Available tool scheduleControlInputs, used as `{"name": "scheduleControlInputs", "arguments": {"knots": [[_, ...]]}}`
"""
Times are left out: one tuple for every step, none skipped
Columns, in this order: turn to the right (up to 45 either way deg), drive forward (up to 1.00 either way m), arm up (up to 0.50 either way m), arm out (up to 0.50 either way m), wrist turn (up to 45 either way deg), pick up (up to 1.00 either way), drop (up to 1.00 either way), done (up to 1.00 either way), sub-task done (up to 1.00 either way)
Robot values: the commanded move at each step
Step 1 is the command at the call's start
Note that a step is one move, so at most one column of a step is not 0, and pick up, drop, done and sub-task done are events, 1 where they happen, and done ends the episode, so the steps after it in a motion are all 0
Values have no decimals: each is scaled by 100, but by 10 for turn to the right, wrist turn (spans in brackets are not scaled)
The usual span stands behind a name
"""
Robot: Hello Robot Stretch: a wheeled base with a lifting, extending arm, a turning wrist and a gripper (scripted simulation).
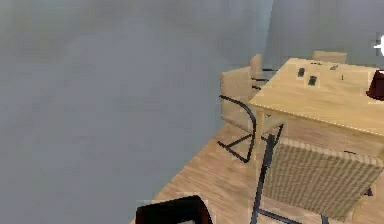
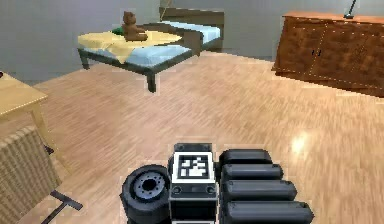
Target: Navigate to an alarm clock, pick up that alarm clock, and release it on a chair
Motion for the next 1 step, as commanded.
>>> {"name": "scheduleControlInputs", "arguments": {"knots": [[-30, 0, 0, 0, 0, 0, 0, 0, 0]]}}
